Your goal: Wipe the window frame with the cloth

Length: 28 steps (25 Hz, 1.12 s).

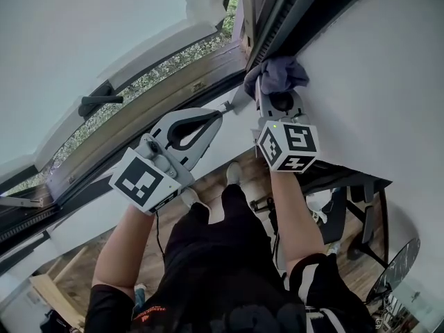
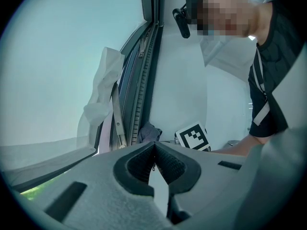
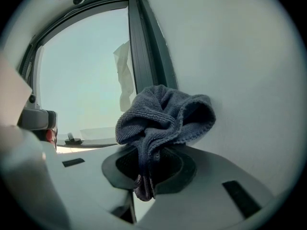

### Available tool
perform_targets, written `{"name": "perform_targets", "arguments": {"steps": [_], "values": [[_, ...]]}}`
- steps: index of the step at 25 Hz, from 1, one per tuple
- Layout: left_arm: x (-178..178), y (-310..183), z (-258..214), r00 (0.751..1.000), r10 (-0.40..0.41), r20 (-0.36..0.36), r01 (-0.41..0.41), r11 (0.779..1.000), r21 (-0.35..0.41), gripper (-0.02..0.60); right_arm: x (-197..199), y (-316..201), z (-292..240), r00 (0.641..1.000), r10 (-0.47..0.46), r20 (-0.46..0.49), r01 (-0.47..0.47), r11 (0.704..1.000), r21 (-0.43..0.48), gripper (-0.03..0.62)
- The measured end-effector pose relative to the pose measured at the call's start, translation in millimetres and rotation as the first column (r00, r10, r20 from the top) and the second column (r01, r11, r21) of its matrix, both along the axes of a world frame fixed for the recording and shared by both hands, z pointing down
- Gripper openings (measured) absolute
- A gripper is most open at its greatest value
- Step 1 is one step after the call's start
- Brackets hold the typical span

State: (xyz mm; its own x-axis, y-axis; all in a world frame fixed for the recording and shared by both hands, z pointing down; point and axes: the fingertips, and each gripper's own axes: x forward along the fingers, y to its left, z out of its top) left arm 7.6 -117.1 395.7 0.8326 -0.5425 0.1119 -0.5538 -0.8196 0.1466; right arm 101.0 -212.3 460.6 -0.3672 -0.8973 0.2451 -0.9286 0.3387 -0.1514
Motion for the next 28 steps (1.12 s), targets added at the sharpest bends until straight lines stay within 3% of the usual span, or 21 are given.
{"name": "perform_targets", "arguments": {"steps": [22,28], "values": [[-1,5,29,1.0,-0.026,0.002,0.026,0.999,-0.035,0.018,0,5,71,1.0,-0.012,-0.008,0.011,0.992,-0.127,0.05],[-4,7,16,1.0,-0.023,-0.004,0.023,1.0,-0.007,0.018,3,15,53,1.0,-0.009,-0.016,0.008,0.995,-0.1,0.049]]}}
